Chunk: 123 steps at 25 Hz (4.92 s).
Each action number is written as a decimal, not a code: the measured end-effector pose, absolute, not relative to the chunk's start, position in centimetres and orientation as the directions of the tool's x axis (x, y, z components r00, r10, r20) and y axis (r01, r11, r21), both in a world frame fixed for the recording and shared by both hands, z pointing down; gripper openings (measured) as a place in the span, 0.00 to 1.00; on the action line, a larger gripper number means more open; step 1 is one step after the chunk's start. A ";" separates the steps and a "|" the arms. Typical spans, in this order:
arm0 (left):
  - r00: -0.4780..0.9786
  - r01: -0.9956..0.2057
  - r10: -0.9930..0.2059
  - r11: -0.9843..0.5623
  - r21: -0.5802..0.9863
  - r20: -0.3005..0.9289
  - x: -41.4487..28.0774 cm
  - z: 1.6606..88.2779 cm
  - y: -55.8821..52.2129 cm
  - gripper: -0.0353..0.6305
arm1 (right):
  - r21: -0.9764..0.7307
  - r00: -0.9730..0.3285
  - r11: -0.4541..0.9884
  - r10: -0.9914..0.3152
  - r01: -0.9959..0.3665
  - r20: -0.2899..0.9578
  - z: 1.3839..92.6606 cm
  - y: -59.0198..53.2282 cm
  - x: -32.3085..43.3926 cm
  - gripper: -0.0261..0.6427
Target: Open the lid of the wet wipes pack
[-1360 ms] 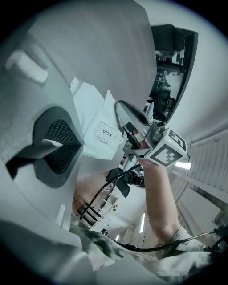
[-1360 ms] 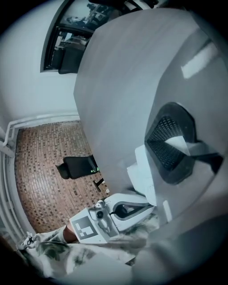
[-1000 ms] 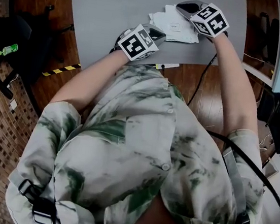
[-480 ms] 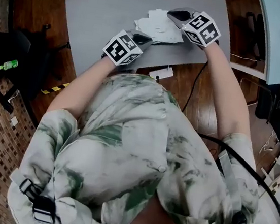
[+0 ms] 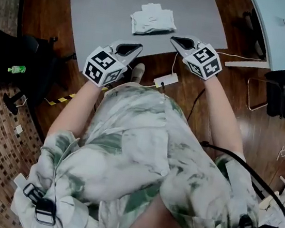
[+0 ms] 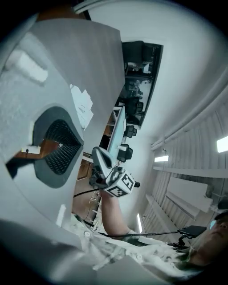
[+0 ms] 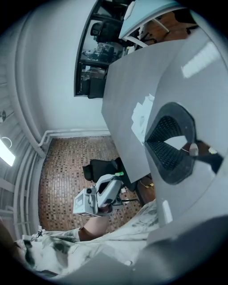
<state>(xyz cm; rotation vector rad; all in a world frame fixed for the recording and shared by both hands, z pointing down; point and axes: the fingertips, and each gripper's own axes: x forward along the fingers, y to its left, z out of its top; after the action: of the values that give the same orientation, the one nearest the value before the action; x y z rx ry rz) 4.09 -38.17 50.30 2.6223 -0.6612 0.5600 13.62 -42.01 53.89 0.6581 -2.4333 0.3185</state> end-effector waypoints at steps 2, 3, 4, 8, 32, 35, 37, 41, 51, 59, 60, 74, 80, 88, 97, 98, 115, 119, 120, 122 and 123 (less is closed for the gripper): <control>0.802 -0.542 -0.417 -0.809 0.228 0.427 3.4 47.8 -35.9 0.06 | -0.059 -0.708 0.843 -0.408 -0.534 0.577 52.8 -38.8 14.2 0.04; 0.799 -0.554 -0.440 -0.803 0.217 0.411 3.0 46.6 -34.6 0.06 | -0.055 -0.710 0.839 -0.421 -0.541 0.565 52.4 -37.2 14.4 0.04; 0.793 -0.567 -0.461 -0.798 0.206 0.397 2.6 45.4 -33.2 0.06 | -0.052 -0.713 0.835 -0.433 -0.548 0.552 51.9 -35.7 14.6 0.04; 0.758 -0.614 -0.517 -0.771 0.170 0.398 0.6 42.5 -27.1 0.06 | -0.065 -0.737 0.824 -0.465 -0.563 0.491 49.5 -29.5 14.6 0.04; 0.892 -0.412 -0.355 -0.893 0.180 0.279 -14.2 38.9 -5.1 0.06 | -0.026 -0.613 0.643 -0.715 -0.765 0.335 39.6 -2.0 0.3 0.04; 0.904 -0.390 -0.334 -0.900 0.195 0.266 -15.7 38.9 -2.3 0.06 | -0.023 -0.600 0.637 -0.712 -0.770 0.364 39.1 1.4 -1.4 0.04; 0.914 -0.373 -0.322 -0.906 0.200 0.247 -15.7 38.5 -0.6 0.06 | -0.016 -0.603 0.645 -0.705 -0.764 0.374 38.6 3.2 -1.7 0.04; 0.920 -0.362 -0.318 -0.914 0.182 0.230 -15.7 38.0 3.0 0.06 | -0.002 -0.605 0.651 -0.704 -0.759 0.373 37.8 6.4 -2.3 0.04; 0.899 -0.401 -0.361 -0.906 0.136 0.248 -11.3 36.2 12.8 0.06 | -0.016 -0.656 0.693 -0.675 -0.721 0.337 35.9 16.5 1.1 0.04; 0.876 -0.459 -0.400 -0.863 0.209 0.270 -5.8 35.6 25.2 0.06 | -0.059 -0.690 0.725 -0.624 -0.687 0.366 37.2 28.8 7.1 0.04; 0.873 -0.463 -0.400 -0.860 0.214 0.279 -5.4 35.5 26.4 0.06 | -0.063 -0.694 0.729 -0.616 -0.682 0.373 37.4 29.7 7.6 0.04; 0.871 -0.433 -0.371 -0.889 0.147 0.321 -4.8 33.4 33.9 0.06 | -0.063 -0.697 0.723 -0.635 -0.688 0.333 37.6 37.3 7.5 0.04; 0.878 -0.421 -0.355 -0.892 0.164 0.322 -7.4 33.6 35.8 0.06 | -0.050 -0.700 0.732 -0.626 -0.679 0.344 36.9 38.6 4.7 0.04; 0.889 -0.403 -0.333 -0.895 0.193 0.313 -12.9 34.1 38.2 0.06 | -0.071 -0.734 0.760 -0.592 -0.646 0.333 35.8 39.1 -3.0 0.04; 0.922 -0.330 -0.264 -0.918 0.218 0.282 -12.6 33.0 39.4 0.06 | -0.080 -0.740 0.763 -0.588 -0.641 0.327 34.7 40.0 -5.5 0.04; 0.924 -0.324 -0.257 -0.920 0.220 0.284 -12.5 33.1 39.6 0.06 | -0.084 -0.741 0.764 -0.585 -0.640 0.330 34.7 40.2 -5.5 0.04; 0.937 -0.279 -0.207 -0.929 0.243 0.282 -10.5 33.7 39.0 0.06 | -0.081 -0.739 0.768 -0.574 -0.635 0.351 34.5 40.9 -5.0 0.04; 0.937 -0.278 -0.206 -0.930 0.241 0.282 -10.4 33.8 38.8 0.06 | -0.079 -0.738 0.767 -0.576 -0.637 0.351 34.5 40.7 -4.8 0.04; 0.937 -0.278 -0.207 -0.930 0.242 0.282 -10.3 33.8 38.8 0.06 | -0.078 -0.738 0.767 -0.577 -0.637 0.350 34.5 40.7 -4.8 0.04; 0.937 -0.279 -0.208 -0.929 0.243 0.282 -10.3 33.9 38.8 0.06 | -0.078 -0.738 0.768 -0.576 -0.636 0.351 34.6 40.8 -4.8 0.04; 0.936 -0.279 -0.207 -0.929 0.243 0.284 -10.3 33.9 38.8 0.06 | -0.078 -0.739 0.768 -0.575 -0.635 0.352 34.7 40.8 -4.8 0.04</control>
<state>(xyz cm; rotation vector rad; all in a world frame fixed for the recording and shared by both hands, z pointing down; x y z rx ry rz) -10.31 38.84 33.95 2.8118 -0.3603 0.3691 -4.77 40.81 34.68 0.9344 -2.6562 0.2777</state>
